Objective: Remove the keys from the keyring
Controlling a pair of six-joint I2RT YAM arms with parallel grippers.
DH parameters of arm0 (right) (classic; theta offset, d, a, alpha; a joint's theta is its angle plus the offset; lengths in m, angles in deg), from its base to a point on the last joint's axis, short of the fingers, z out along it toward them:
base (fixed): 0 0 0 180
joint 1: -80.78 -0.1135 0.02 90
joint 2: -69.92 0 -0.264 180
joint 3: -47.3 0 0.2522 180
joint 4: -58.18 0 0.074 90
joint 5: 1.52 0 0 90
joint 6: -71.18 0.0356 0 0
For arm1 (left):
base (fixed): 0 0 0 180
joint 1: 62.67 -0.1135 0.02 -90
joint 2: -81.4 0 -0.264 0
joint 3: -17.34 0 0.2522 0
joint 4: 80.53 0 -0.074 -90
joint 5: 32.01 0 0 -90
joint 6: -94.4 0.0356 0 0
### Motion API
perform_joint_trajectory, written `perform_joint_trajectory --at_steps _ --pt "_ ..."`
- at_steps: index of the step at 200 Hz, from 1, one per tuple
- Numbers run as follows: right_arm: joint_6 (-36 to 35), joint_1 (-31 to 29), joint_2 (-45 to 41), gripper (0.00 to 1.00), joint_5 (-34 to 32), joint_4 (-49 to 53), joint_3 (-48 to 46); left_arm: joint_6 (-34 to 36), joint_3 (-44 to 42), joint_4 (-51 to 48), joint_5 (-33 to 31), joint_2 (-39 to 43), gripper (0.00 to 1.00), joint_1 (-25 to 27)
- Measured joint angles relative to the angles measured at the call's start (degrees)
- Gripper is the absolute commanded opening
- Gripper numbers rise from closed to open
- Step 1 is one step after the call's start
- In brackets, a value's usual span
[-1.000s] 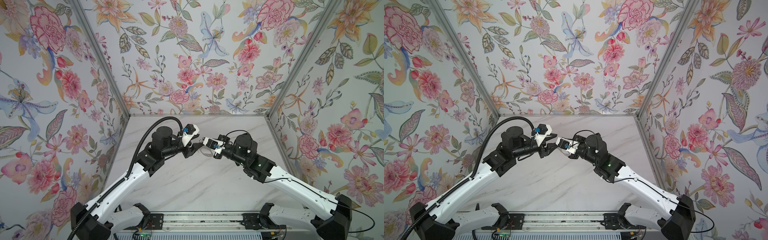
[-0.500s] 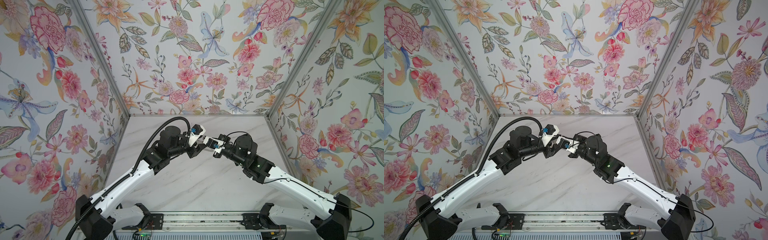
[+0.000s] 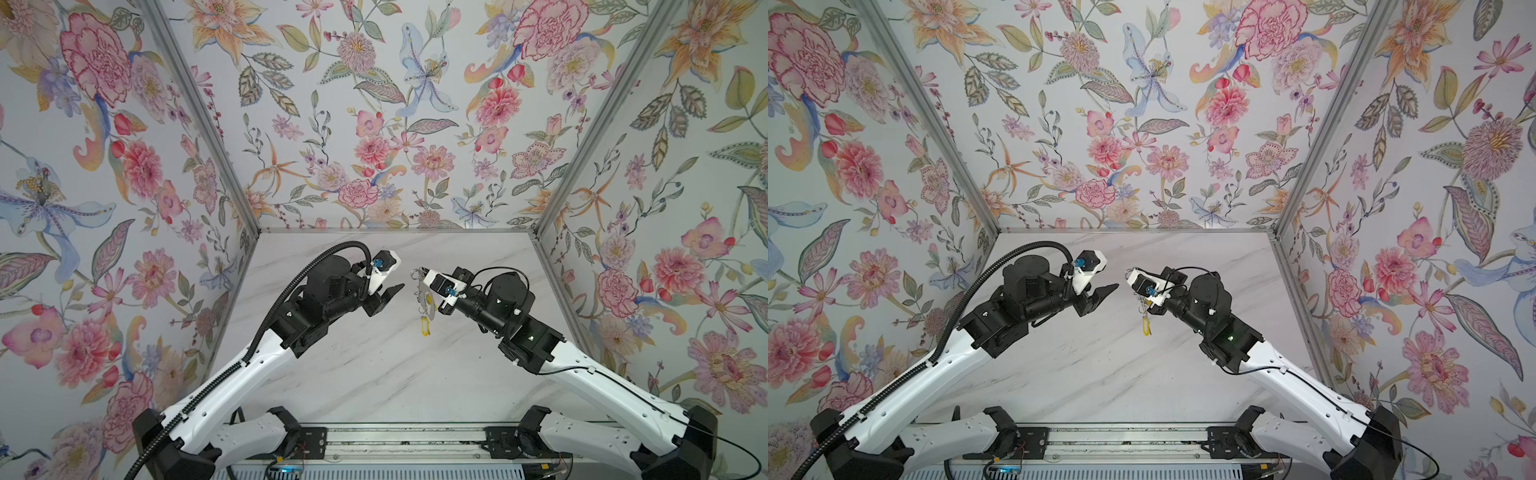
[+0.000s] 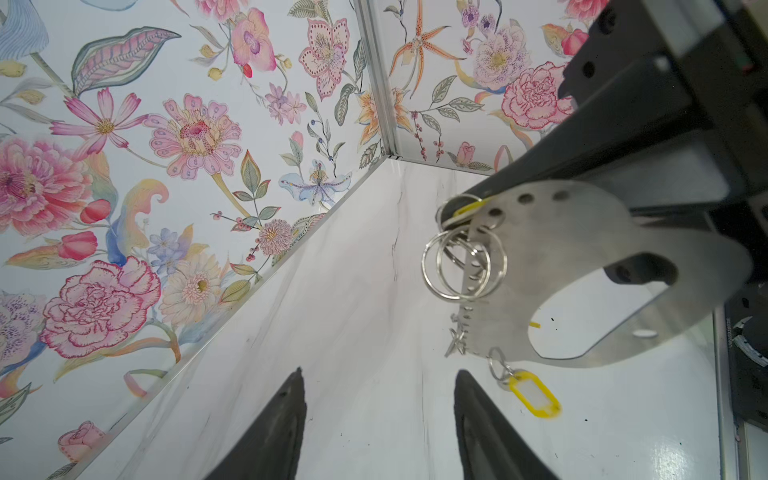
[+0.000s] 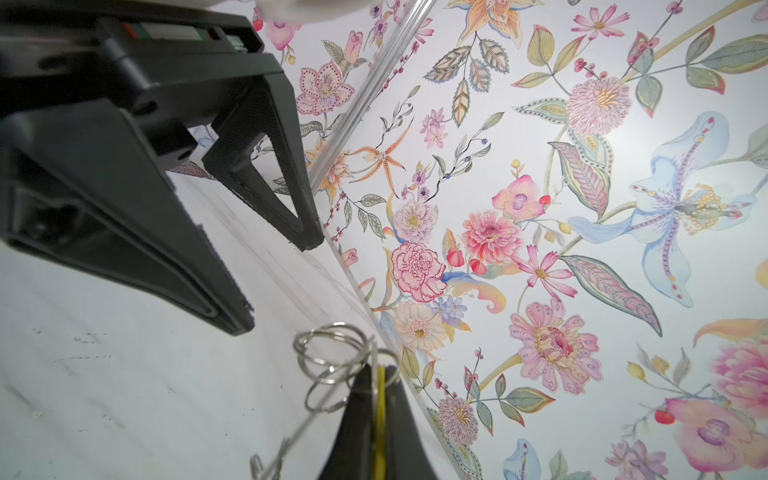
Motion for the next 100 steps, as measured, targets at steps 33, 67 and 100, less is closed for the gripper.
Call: perform_joint_trajectory --at_steps 33,67,100 --pt "0.6 0.0 0.0 0.00 1.0 -0.6 -0.5 -3.3 0.3 1.6 3.7 -0.9 0.46 0.0" --pt "1.3 0.0 0.0 0.00 1.7 -0.9 -0.8 -7.0 1.1 3.8 7.5 -2.6 0.37 0.0" --pt "1.5 0.0 0.0 0.00 2.4 -1.2 -0.8 -8.7 1.4 5.6 9.6 -3.3 0.22 0.0"
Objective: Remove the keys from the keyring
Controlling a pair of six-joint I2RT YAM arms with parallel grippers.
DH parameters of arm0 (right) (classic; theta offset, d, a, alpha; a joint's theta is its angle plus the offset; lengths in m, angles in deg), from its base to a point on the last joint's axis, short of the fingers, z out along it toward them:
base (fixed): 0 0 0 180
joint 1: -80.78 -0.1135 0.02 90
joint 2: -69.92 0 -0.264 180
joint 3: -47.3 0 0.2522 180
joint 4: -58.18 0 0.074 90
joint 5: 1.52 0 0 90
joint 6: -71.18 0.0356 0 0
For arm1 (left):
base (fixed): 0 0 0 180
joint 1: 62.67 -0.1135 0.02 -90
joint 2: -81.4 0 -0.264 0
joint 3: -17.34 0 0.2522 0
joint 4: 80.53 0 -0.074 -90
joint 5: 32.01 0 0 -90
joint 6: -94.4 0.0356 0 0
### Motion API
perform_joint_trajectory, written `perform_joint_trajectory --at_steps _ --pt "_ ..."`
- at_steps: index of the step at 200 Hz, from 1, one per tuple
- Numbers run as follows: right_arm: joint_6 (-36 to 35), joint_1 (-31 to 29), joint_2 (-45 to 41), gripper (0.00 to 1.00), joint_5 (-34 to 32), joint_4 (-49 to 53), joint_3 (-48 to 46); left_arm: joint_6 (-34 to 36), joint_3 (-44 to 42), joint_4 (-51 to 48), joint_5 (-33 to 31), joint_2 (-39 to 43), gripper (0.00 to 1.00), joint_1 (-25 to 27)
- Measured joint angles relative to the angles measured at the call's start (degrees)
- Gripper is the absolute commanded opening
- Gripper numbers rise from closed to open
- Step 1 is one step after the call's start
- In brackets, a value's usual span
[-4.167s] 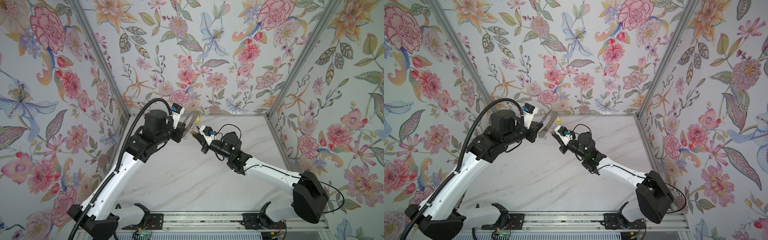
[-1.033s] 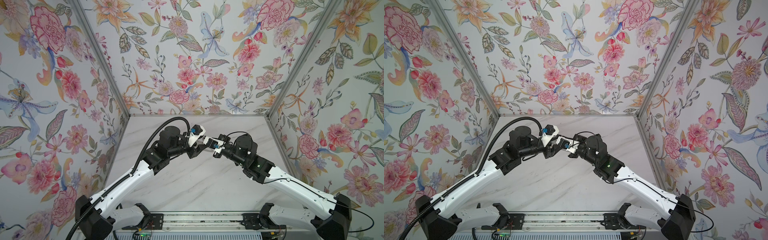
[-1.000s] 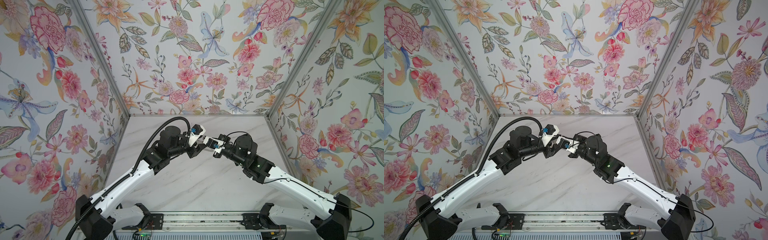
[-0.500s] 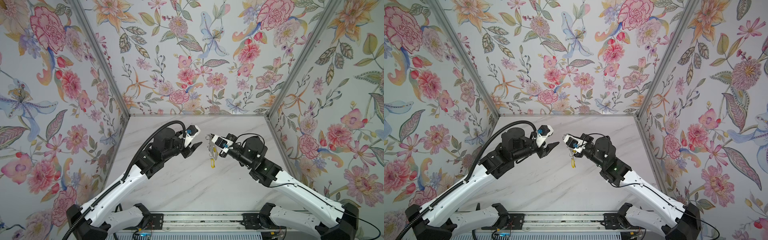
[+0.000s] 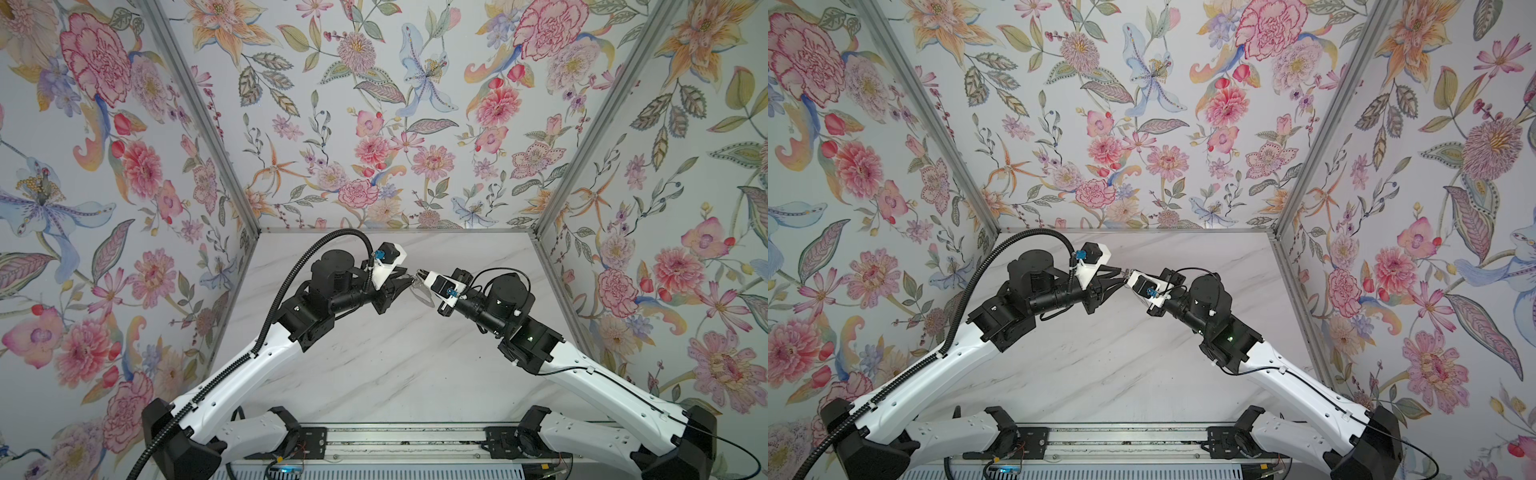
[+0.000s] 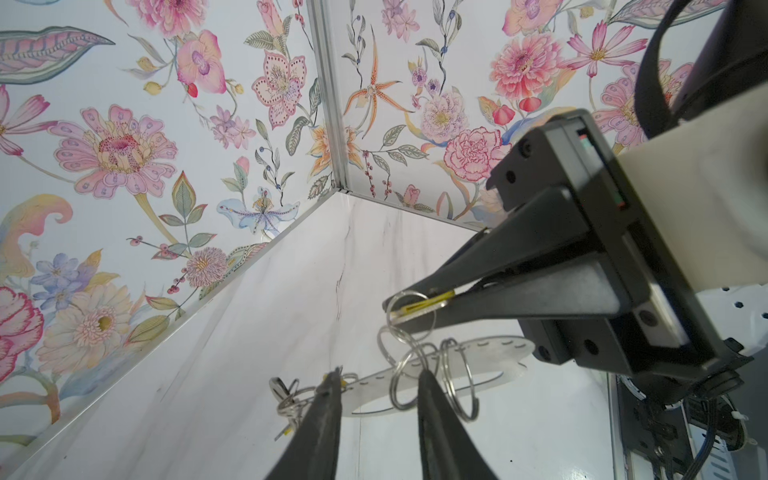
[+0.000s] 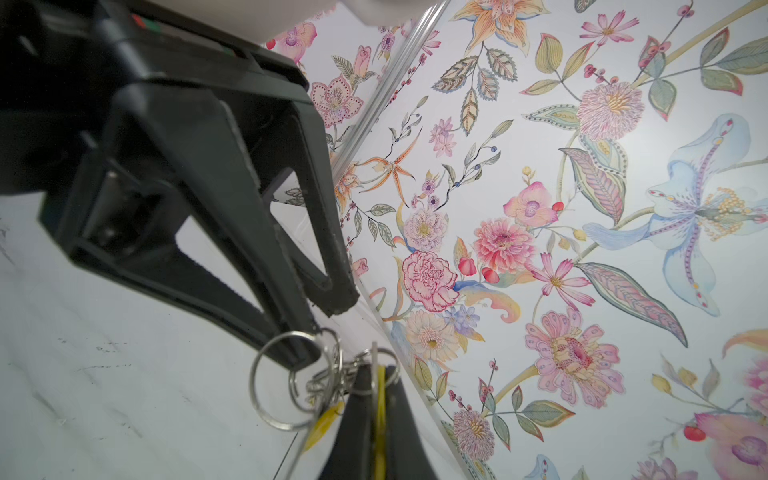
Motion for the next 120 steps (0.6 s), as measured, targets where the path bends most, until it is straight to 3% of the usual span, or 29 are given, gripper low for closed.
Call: perform_joint_trajectory --at_steps 16,51,120 --pt "0.0 0.0 0.0 0.00 0.0 0.0 0.0 -0.8 0.4 0.8 1.1 -0.2 0.14 0.0" --pt "0.0 0.0 0.1 0.00 0.0 0.0 0.0 -1.2 0.4 3.1 3.3 -0.2 0.11 0.3" --pt "0.0 0.4 1.0 0.00 -0.8 -0.6 0.0 1.4 -0.6 3.3 3.7 0.1 0.15 6.1"
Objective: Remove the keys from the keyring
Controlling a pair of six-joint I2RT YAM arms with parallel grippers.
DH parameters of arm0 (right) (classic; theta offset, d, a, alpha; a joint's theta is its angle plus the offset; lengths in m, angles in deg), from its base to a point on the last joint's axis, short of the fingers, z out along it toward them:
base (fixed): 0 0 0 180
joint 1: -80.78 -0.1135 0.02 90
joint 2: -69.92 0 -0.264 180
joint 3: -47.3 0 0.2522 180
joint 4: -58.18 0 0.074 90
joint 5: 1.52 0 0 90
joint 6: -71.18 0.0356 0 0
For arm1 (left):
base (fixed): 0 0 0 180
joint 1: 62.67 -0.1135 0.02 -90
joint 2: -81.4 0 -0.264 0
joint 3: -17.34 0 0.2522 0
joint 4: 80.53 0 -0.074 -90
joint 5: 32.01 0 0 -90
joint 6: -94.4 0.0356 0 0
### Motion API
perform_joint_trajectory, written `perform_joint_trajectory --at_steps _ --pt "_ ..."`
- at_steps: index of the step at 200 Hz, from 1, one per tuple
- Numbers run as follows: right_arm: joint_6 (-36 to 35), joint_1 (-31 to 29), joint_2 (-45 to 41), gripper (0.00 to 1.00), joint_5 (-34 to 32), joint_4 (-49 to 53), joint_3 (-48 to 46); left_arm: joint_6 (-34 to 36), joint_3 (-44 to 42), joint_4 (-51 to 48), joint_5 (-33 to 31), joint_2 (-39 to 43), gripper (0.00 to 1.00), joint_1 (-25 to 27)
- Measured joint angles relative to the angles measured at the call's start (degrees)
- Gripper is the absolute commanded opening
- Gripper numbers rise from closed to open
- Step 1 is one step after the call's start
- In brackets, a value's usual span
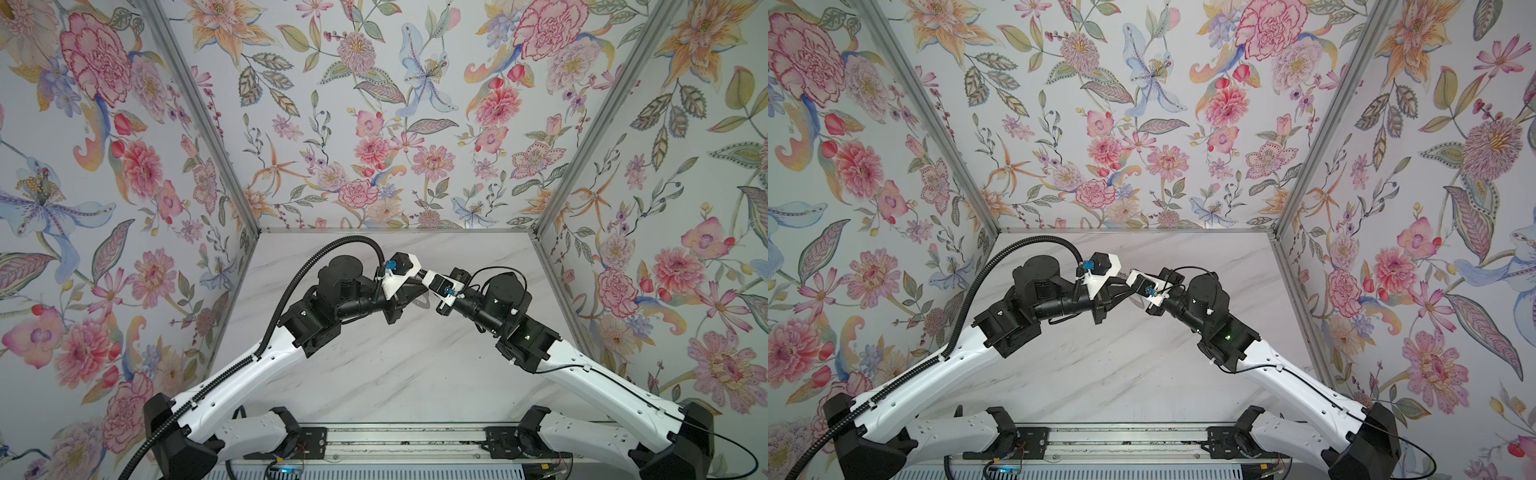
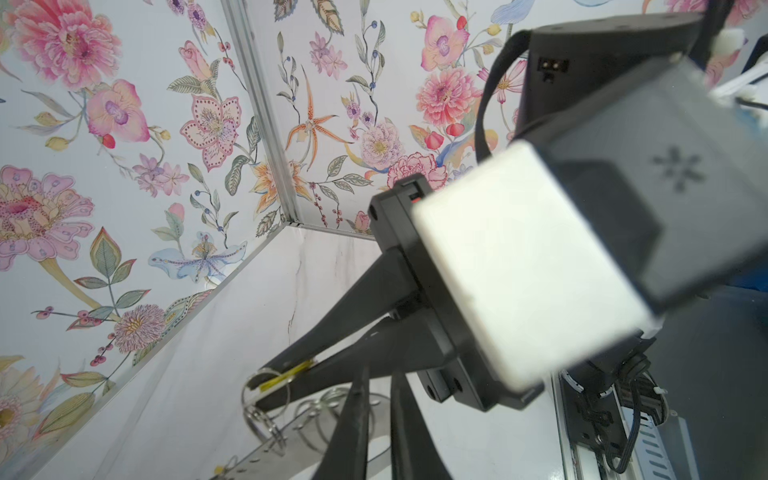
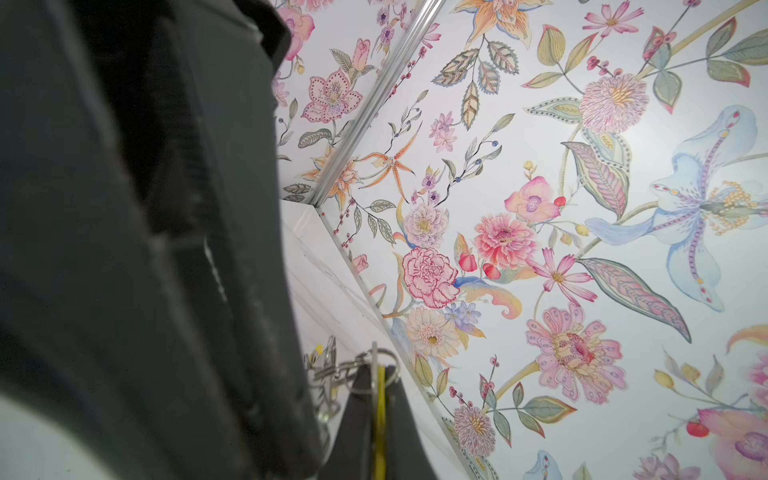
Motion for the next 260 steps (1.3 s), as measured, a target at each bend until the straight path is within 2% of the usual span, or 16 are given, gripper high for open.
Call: perform_joint_trajectory --at_steps 36,70,103,147,210,260 --pt "0.0 0.3 0.0 0.00 0.1 0.1 0.0 2.0 -1.3 -3.1 -1.7 0.2 0.20 0.6" --pt "0.0 0.4 -0.5 0.00 1.3 0.3 0.0 2.4 -1.3 -6.7 -4.4 -0.4 0.29 0.6" --pt "0.0 0.4 -1.1 0.00 2.0 0.1 0.0 2.0 -1.3 -7.9 -4.5 1.4 0.36 0.6" --pt "0.1 0.3 -1.8 0.00 2.9 -0.8 -1.2 1.4 -0.3 -9.4 -6.3 7.1 0.36 -0.7" --pt "0.7 -0.1 -2.2 0.00 4.2 -1.6 -1.9 0.0 1.7 -9.7 -11.0 5.2 0.35 -5.9" --pt "0.9 -0.2 -2.2 0.00 4.3 -2.2 -1.9 -1.9 2.1 -8.4 -7.0 2.1 0.37 -6.2"
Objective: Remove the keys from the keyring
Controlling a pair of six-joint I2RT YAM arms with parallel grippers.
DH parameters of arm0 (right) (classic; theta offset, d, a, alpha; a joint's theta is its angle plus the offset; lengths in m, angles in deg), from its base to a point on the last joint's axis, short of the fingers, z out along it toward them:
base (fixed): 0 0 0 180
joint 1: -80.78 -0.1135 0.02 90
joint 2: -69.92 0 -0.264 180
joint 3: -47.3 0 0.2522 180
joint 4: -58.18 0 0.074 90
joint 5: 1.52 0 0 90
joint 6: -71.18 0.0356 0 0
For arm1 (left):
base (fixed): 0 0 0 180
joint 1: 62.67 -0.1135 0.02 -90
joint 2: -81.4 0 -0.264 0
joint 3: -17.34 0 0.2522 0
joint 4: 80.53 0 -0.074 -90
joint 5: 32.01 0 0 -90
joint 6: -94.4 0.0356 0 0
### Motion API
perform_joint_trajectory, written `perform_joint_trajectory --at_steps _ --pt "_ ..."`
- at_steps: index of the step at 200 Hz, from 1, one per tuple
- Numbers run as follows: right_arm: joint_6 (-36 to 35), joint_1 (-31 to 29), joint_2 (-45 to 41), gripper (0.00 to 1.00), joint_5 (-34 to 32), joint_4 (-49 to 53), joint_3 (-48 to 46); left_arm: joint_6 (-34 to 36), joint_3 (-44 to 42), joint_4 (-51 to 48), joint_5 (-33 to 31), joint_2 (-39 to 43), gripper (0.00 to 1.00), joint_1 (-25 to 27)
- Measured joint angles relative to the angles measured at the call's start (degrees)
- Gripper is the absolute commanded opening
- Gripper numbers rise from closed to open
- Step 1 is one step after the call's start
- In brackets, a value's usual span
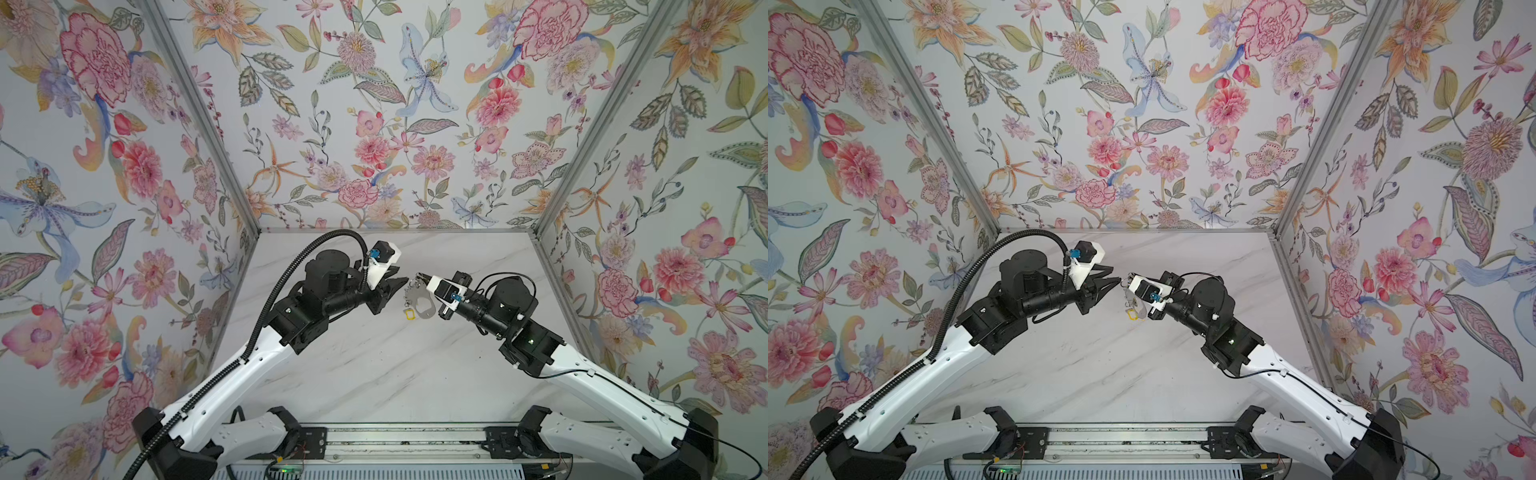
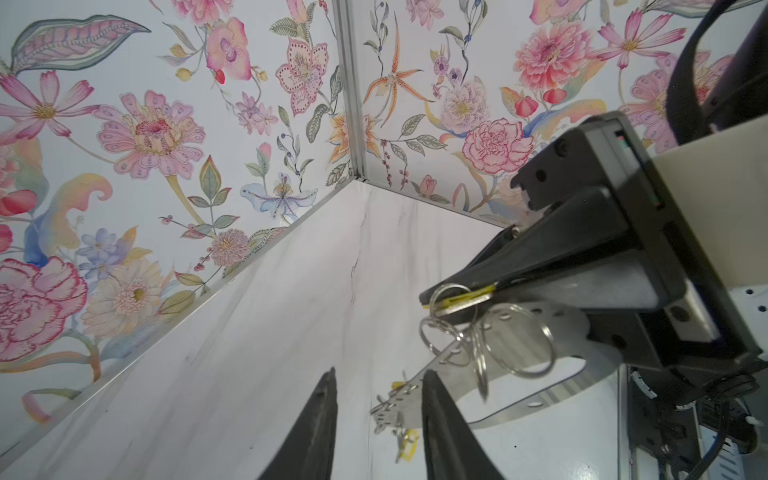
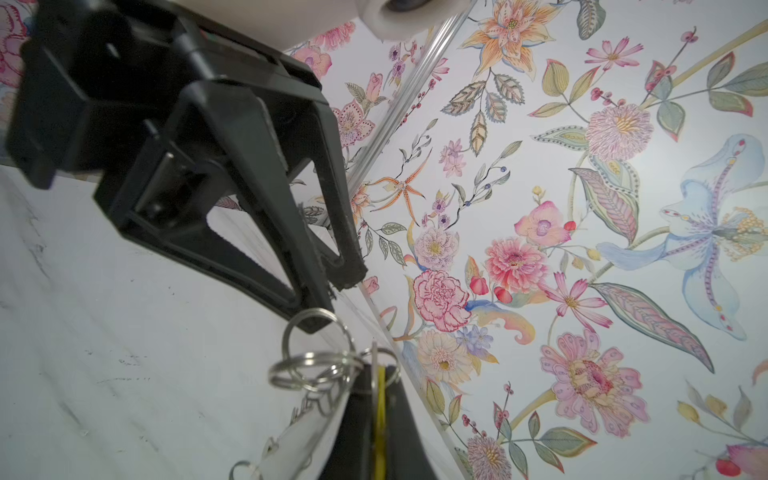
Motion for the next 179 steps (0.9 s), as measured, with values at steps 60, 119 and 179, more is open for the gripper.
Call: perform_joint_trajectory --at_steps 60,119,179 --pt "0.0 -0.6 0.9 0.00 -0.4 -0.2 0.0 -2.1 -0.7 4.0 3.8 -0.5 0.36 2.0" --pt "0.0 -0.6 1.8 0.00 -1.6 -0.2 0.0 -2.1 -0.7 3.2 2.7 -2.1 0.33 2.7" --pt "0.0 -0.7 1.8 0.00 -1.9 -0.2 0.0 -2.1 -0.7 1.2 -0.9 -3.2 0.25 2.8"
